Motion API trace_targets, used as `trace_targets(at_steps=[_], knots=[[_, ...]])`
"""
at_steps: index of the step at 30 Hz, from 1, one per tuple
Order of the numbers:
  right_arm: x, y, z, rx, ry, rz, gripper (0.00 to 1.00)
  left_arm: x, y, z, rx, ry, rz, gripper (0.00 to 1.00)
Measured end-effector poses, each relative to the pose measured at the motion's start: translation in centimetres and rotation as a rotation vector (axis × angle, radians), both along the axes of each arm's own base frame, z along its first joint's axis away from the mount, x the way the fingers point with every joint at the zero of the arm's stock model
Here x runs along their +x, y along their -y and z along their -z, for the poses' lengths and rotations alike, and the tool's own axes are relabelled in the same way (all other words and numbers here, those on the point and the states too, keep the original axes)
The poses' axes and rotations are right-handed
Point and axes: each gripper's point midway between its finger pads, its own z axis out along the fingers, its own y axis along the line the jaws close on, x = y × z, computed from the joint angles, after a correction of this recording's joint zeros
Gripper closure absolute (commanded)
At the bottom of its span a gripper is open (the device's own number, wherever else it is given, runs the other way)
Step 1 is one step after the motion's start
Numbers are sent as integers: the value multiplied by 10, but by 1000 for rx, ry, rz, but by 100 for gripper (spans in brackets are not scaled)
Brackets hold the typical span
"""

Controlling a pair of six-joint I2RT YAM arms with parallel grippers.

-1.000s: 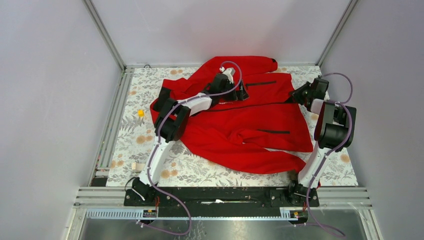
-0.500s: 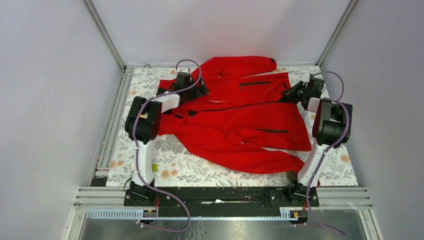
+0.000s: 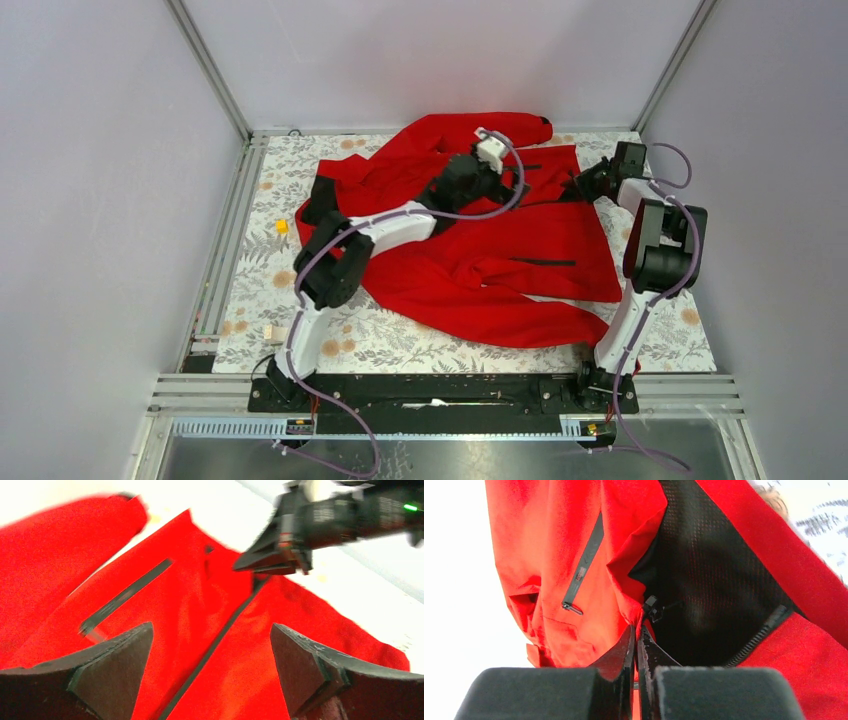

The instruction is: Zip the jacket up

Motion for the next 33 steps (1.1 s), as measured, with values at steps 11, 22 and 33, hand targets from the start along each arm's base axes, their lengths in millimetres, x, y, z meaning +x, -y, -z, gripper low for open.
trace_targets(at_steps=[11, 22, 33], knots=[[-17, 8, -48, 101, -90, 247, 100, -5, 73, 60, 36, 130, 245, 1], [-18, 6, -51, 149, -102, 284, 100, 2, 103, 57, -28, 106, 275, 1], [-22, 5, -45, 152, -119, 283, 100, 0, 140, 55, -77, 101, 293, 27]])
